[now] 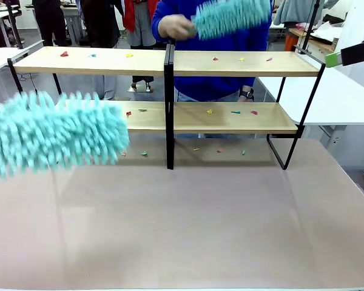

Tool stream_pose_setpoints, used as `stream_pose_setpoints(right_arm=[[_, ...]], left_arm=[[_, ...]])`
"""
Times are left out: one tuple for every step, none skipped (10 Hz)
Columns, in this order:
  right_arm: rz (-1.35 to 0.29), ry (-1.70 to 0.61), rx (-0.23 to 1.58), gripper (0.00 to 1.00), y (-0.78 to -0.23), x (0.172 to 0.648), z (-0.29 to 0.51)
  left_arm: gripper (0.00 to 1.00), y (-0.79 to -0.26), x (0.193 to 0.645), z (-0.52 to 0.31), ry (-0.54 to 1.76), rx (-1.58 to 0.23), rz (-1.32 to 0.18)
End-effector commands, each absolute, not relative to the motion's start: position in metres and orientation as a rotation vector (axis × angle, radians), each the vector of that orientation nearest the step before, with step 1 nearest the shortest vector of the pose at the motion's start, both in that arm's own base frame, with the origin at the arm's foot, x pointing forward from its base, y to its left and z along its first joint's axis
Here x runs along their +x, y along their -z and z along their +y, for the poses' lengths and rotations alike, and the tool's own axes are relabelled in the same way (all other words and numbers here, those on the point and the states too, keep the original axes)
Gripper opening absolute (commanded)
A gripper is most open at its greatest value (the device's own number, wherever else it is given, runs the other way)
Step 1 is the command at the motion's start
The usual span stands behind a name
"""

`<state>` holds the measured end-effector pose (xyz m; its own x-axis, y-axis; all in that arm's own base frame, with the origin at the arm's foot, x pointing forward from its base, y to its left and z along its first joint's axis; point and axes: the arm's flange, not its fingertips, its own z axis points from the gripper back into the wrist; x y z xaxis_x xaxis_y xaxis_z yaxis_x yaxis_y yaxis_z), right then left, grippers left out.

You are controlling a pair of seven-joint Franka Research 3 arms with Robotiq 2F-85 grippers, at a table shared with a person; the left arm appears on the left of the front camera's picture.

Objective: Clean the shelves.
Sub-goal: Clean a randomly selected level of the Shelf with the Duster.

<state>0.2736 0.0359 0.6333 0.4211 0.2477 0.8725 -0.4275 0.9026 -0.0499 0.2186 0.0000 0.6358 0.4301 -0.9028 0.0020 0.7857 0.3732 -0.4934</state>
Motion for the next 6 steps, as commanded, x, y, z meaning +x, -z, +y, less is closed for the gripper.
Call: stream_pose_setpoints(right_arm=[[-1.056,-0.427,0.199,1.00,-0.634,0.274,0.036],[-1.056,-0.427,0.199,1.00,-0.634,0.274,0.036],[-1.056,-0.427,0.199,1.00,-0.634,0.274,0.036],[-1.056,-0.427,0.199,1.00,-0.634,0.274,0.036],[-1.056,-0.427,0.199,1.00,-0.634,0.274,0.036],[-1.056,-0.427,0.199,1.00,-0.634,0.274,0.036]], left_arm=[[0.12,-0.599,0.225,-0.025,1.166,-0.388,0.455],[0.12,-0.588,0.230,-0.031,1.110,-0.325,0.528],[0.12,-0.606,0.243,-0.006,0.995,-0.256,0.486],[0.12,-0.590,0.222,-0.037,1.143,-0.393,0.469],[0.12,-0.584,0.231,-0.034,1.092,-0.330,0.504],[0.12,-0.573,0.239,-0.048,1.022,-0.325,0.544]])
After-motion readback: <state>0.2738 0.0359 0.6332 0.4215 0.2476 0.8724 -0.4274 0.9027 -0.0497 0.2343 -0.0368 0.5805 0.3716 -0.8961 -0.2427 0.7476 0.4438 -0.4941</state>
